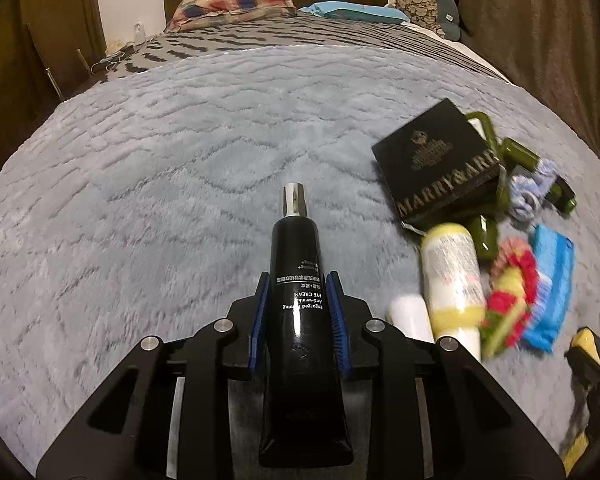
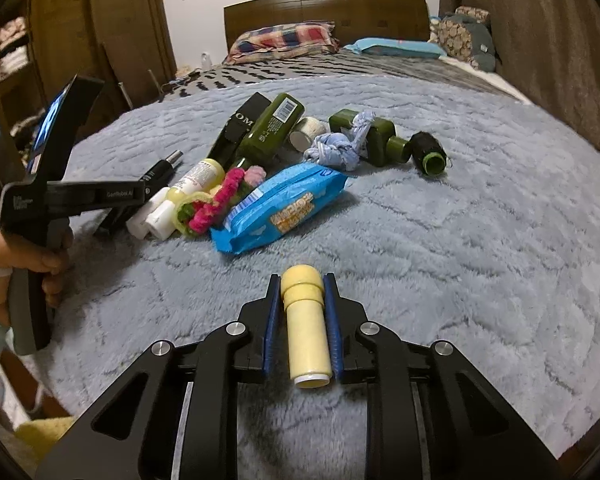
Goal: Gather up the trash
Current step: 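Grasp the black tube with the left tool while the right grasps the yellow-capped bottle, then carry both items down past the bed edge toward the bin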
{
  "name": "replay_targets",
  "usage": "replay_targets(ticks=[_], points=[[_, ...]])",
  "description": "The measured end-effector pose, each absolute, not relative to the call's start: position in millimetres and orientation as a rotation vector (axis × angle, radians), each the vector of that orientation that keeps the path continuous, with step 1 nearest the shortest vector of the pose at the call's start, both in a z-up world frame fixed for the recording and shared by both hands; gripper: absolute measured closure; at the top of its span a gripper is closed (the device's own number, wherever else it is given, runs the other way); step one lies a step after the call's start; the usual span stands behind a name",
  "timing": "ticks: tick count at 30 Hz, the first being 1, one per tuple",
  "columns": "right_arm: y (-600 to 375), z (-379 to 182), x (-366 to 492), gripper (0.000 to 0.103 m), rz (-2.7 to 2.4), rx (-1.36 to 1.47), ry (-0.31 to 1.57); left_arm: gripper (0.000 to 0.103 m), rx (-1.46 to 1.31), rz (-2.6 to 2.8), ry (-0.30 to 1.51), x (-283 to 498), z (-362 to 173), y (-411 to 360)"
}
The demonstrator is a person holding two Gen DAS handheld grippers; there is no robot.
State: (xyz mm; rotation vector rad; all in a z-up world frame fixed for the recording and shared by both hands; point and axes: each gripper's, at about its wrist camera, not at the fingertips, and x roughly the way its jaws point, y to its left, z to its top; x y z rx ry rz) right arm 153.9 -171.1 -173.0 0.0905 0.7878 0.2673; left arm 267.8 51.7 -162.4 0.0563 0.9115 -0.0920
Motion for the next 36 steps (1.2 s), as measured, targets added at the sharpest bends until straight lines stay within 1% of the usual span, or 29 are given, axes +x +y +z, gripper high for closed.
replay_targets(ticks=[2,6,13,18,23,29,36], points=[[-175.2,-170.8,151.7,0.081,0.269,0.108,0.789,0.077,0.06,-0.092,0.894,251.1,-154.5,50.9],[-175.1,-155.7,136.4,0.081,0.197,0.039,0.745,0.077,0.048,-0.106,0.84,216.5,-131.5,49.0],[-192.4,-120.0,88.8,0.081,0.237,0.086,0.703,0.077,0.007,-0.153,0.725,124.9,-85.1,32.9],[-202.4,-105.5,46.4,0.081,0.243,0.091,0.68,0.077,-0.006,-0.197,0.681,62.8,-72.8,17.9],[-205.7,-108.5,7.4,0.081,0.224,0.068,0.679,0.077,-0.016,-0.228,0.691,17.7,-85.3,7.6],[-200.9,-122.5,-18.5,0.081,0.247,0.049,0.721,0.077,-0.02,-0.266,0.756,-11.3,-111.7,0.5],[-193.3,-147.8,-31.3,0.081,0.306,0.094,0.826,0.077,-0.023,-0.314,0.854,-32.2,-147.4,-7.0]])
